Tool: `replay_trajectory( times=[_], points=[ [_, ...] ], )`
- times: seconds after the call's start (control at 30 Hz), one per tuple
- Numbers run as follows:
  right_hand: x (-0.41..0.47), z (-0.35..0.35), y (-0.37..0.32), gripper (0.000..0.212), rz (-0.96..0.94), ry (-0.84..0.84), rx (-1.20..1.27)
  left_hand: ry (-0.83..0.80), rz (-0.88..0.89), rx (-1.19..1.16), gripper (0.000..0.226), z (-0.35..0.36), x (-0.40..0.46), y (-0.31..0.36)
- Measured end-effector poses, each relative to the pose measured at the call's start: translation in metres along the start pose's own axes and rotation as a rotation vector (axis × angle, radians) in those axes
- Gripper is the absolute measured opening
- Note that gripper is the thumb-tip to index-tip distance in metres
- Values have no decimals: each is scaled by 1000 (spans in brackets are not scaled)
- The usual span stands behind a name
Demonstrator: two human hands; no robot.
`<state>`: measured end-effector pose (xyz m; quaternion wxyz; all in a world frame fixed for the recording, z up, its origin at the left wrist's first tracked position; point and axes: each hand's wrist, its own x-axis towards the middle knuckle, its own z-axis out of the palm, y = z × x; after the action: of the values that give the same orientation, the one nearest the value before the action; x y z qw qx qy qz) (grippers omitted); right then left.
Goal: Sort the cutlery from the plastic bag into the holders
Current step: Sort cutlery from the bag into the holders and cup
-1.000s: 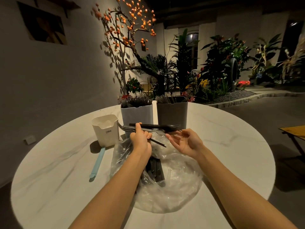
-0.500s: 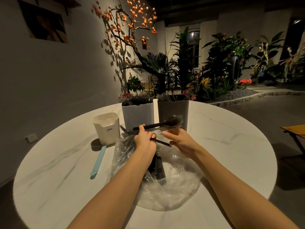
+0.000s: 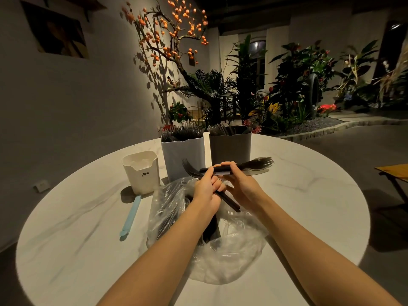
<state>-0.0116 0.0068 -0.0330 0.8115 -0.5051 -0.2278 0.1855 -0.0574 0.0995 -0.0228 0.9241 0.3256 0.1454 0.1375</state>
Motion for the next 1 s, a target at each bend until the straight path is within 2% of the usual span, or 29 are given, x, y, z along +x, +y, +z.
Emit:
replay_trajectory(
  times=[0.13, 0.27, 0.4, 0.5, 0.6, 0.7, 0.83, 0.93, 1.0],
  points=[
    [0, -5, 0, 41, -31, 46, 60, -60, -41, 71, 25, 0, -2, -1],
    [2, -6, -6, 31, -33, 188, 256, -21, -20, 144, 20, 5, -5, 0],
    [4, -10, -14, 27, -24, 308, 367, 3, -1, 145, 29, 4, -4, 3],
    [6, -12, -16, 27, -19, 307, 450, 27, -13, 168, 23, 2, -1, 3],
    [6, -11, -17, 26, -17, 311, 433, 56, 13, 283, 14, 2, 0, 1],
    [5, -11, -19, 25, -29, 332, 362, 76, 57, 556, 11, 2, -2, -3],
    [5, -13, -20, 31, -12, 324, 299, 97, 180, 833, 24, 3, -4, -6],
    [3, -15, -19, 28, 17, 281, 230, 95, 236, 865, 27, 2, -3, -6],
    [1, -16, -17, 27, 48, 209, 202, 49, 190, 779, 26, 2, -4, -4]
  ],
)
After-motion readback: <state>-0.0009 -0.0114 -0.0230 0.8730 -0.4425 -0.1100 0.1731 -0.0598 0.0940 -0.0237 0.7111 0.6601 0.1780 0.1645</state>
